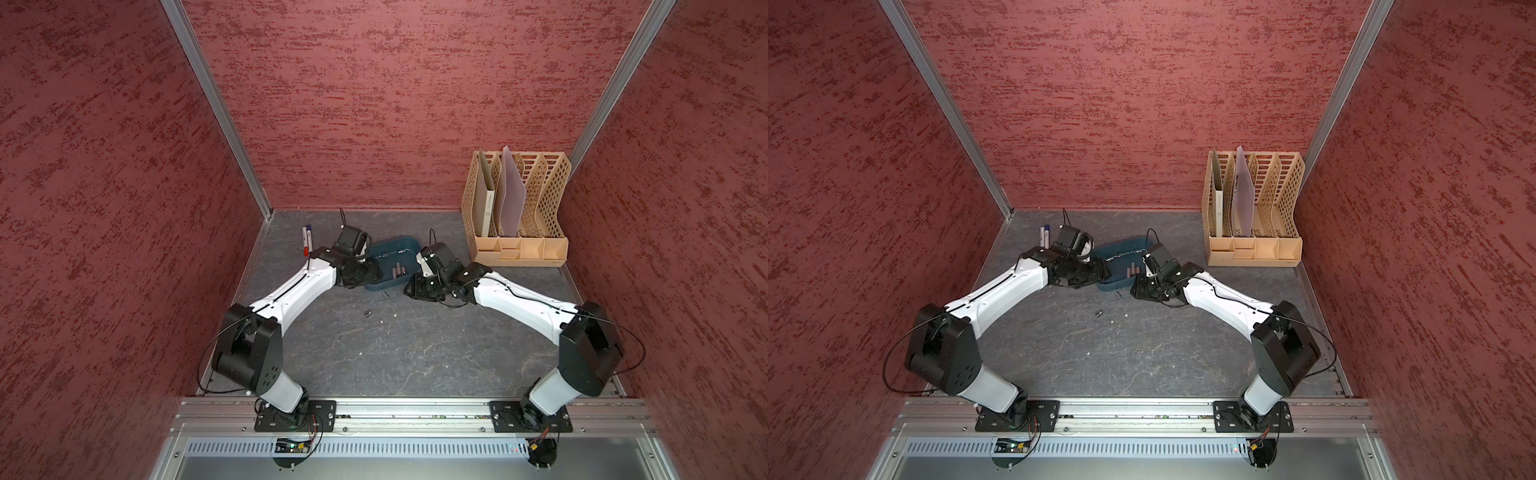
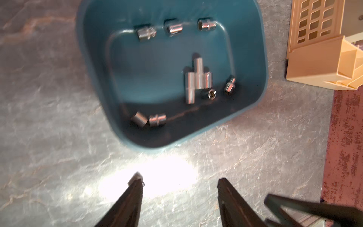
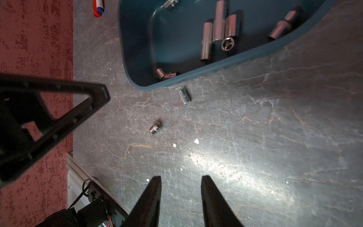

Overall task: Put the socket on the desktop into the storage box
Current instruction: Place the socket head in the storage box, then pick up the socket head at the center of the board.

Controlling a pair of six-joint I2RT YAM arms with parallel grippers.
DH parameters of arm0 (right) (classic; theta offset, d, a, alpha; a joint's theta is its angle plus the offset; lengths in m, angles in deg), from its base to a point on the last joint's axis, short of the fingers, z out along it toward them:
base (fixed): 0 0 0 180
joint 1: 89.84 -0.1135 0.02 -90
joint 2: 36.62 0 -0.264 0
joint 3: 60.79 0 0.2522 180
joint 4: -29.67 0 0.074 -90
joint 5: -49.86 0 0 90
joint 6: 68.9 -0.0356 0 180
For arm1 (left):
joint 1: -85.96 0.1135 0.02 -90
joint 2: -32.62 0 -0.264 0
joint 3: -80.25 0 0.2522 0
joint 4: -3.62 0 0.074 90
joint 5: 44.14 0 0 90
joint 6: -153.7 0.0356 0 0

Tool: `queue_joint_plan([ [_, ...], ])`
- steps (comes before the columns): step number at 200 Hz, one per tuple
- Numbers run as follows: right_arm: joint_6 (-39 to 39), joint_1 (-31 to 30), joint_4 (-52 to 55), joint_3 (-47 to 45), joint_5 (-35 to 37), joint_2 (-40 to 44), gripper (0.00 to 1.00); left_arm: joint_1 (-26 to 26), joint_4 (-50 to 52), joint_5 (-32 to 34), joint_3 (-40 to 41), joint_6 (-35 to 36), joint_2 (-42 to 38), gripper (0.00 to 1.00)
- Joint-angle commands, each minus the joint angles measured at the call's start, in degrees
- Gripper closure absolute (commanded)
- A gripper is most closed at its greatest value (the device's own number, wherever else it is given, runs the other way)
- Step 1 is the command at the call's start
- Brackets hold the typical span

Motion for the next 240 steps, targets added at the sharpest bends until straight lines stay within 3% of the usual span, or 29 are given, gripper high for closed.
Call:
queue_joint_plan([
  [1, 1.23, -1.56, 1.43, 2.99, 2.29, -2.08, 0.61, 0.76, -2.57, -2.60, 5.19, -1.32, -5.40, 0.36],
  [59, 1.62, -3.78, 1.96, 6.44, 2.11, -5.80, 0.61, 1.25, -3.10, -2.75, 17.04, -4.83, -14.82, 0.36],
  [103, 1.97, -4.87, 1.69, 6.69, 1.19, -6.94, 0.61, 0.92, -3.86, -1.59, 20.38, -8.34, -15.83, 0.36],
  [168, 2.53, -5.74, 0.88, 3.55, 0.73, -5.40, 0.61, -3.43, -4.42, 3.43, 20.03, -14.81, -11.27, 0.37],
  [240, 1.49, -5.74, -0.35, -2.88, 1.84, -0.84, 0.61, -7.17, -2.88, 9.00, 13.84, -19.95, -1.46, 0.38],
])
